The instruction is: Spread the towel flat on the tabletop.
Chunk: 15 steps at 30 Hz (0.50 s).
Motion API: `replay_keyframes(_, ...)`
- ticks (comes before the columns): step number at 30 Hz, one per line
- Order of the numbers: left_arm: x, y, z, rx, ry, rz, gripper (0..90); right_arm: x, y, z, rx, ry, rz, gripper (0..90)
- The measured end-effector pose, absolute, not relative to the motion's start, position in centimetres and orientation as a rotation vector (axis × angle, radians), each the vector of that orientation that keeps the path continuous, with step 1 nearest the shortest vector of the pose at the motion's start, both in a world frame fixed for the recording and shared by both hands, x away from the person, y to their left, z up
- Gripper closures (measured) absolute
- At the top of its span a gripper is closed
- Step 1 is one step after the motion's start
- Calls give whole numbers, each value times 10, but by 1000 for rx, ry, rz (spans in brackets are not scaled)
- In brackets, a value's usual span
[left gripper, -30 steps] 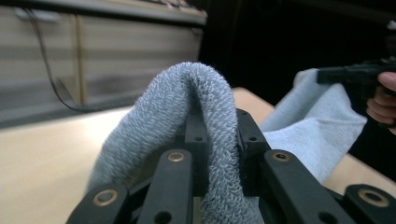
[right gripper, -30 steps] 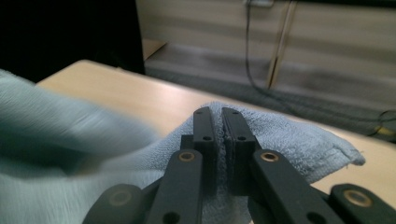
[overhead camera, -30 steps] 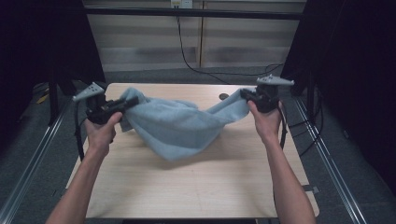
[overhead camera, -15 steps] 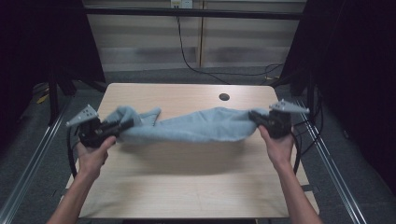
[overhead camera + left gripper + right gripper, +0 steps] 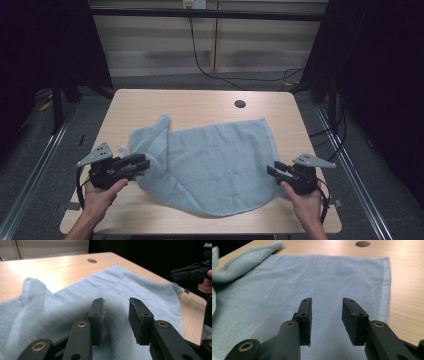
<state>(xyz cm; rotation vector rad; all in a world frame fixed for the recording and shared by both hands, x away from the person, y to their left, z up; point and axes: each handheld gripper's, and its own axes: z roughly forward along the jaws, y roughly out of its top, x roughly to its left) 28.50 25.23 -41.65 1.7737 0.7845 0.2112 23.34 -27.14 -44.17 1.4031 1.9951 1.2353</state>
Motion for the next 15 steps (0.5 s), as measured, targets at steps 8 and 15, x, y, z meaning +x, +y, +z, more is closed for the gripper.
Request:
replay_keyframes(8, 325, 237, -450, 1893, 860, 218, 640, 255, -281, -475, 1523, 2047, 1155, 651)
replay_keyframes(15, 333, 221, -494, 2095, 889, 154, 521, 245, -269, -486, 1483, 2171, 1129, 561)
